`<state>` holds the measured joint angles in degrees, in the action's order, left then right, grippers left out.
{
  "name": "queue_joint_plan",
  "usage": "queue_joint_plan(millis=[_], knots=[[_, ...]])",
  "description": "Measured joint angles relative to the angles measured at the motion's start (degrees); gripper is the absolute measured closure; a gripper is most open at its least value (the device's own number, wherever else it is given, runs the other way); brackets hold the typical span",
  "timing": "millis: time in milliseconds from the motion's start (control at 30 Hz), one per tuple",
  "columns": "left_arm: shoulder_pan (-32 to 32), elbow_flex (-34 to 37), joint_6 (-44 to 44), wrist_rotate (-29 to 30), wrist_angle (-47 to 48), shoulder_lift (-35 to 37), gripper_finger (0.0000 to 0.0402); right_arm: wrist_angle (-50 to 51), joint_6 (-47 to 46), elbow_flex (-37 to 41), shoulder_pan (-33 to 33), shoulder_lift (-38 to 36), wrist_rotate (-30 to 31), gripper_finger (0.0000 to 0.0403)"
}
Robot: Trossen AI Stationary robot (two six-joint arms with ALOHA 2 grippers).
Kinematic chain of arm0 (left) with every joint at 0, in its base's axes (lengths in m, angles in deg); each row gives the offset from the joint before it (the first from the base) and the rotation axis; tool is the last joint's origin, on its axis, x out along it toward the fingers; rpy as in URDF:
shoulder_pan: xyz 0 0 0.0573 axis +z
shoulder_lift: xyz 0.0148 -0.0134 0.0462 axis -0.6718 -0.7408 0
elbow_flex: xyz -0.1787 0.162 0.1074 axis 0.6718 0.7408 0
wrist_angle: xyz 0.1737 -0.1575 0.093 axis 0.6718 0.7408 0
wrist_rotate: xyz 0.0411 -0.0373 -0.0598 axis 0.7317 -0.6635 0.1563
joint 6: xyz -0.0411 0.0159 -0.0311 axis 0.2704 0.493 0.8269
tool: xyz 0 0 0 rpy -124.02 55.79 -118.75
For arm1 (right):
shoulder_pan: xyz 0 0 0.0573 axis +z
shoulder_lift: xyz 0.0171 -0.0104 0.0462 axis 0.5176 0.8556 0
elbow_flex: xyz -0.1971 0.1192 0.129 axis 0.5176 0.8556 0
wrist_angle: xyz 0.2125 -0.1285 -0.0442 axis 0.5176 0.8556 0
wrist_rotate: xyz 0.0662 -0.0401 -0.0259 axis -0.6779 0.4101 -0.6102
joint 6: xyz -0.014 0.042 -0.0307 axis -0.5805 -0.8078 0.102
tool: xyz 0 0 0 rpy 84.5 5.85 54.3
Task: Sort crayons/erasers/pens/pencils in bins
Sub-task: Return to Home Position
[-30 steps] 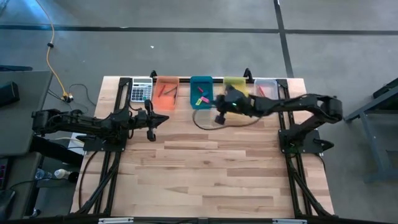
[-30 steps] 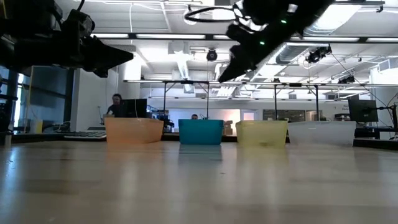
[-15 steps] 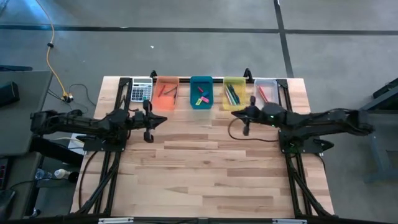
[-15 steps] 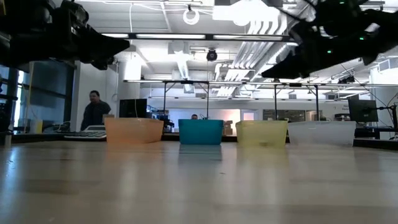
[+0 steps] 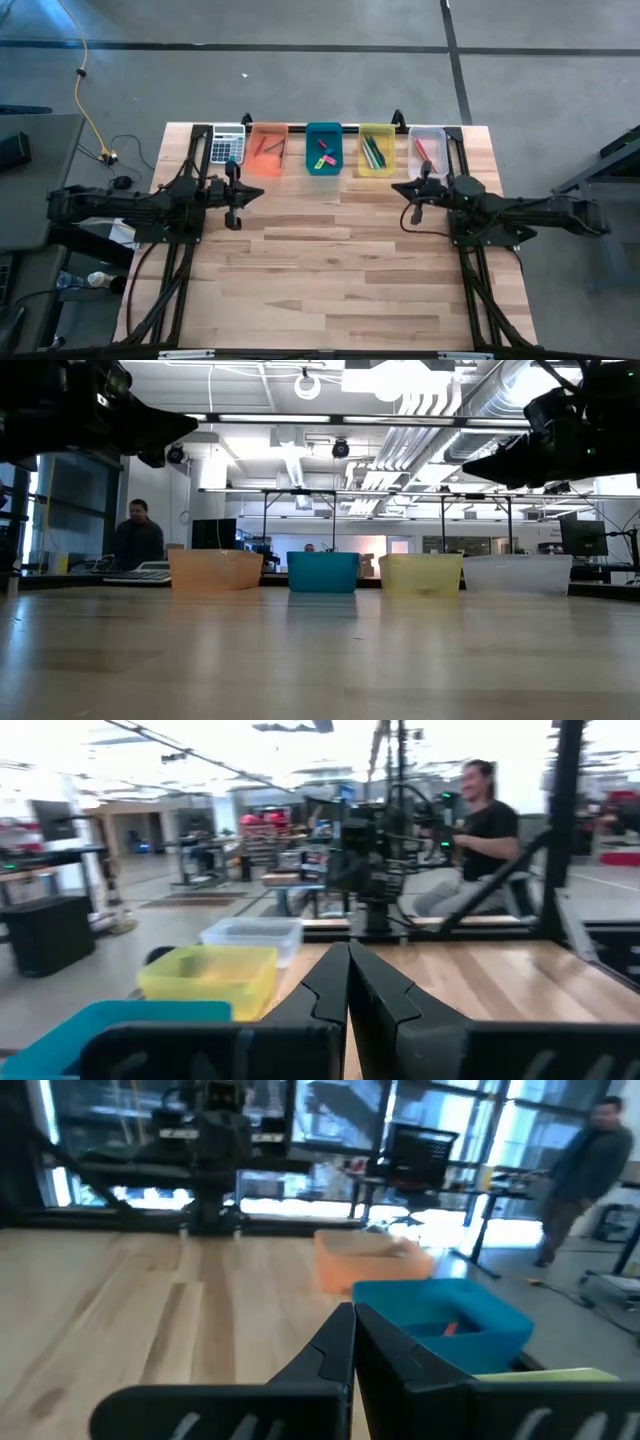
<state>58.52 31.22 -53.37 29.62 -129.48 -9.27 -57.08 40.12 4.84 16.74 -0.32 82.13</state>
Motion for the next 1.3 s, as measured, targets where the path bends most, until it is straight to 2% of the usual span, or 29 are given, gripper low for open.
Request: queue_joint_plan(millis=[200,300,400,633,833,967,1133,1300], knots=[[3.38,0.00,0.00,2.20,5.99,5.15,0.0401,7.05,0.07,0.00,-3.56,-6.85,0.26,0.0403],[6.32,0.00,0.62,4.47,8.92,7.93,0.0401,11.10,0.16,0.00,-6.06,-10.08,0.25,0.0403],[9.62,0.00,1.28,4.24,10.96,10.91,0.0401,15.29,-0.28,0.00,-8.90,-12.88,-0.23,0.0403],[16.45,0.00,5.81,-1.22,20.23,17.94,0.0401,20.29,-3.18,0.00,-13.95,-18.99,-3.25,0.0403],[19.10,0.00,5.53,-2.09,27.87,26.51,0.0401,26.92,-3.81,0.00,-14.44,-25.92,-1.27,0.0403],[19.54,0.00,5.71,-4.64,31.87,33.29,0.0401,26.71,-3.24,0.02,-14.45,-28.93,-0.27,0.0403],[19.62,-0.07,7.59,-9.51,31.90,33.11,0.0401,26.91,-3.52,0.03,-14.43,-28.94,0.50,0.0403],[19.63,-0.04,9.02,-10.94,32.66,33.11,0.0401,27.36,-1.91,0.03,-14.48,-28.72,1.97,0.0403]])
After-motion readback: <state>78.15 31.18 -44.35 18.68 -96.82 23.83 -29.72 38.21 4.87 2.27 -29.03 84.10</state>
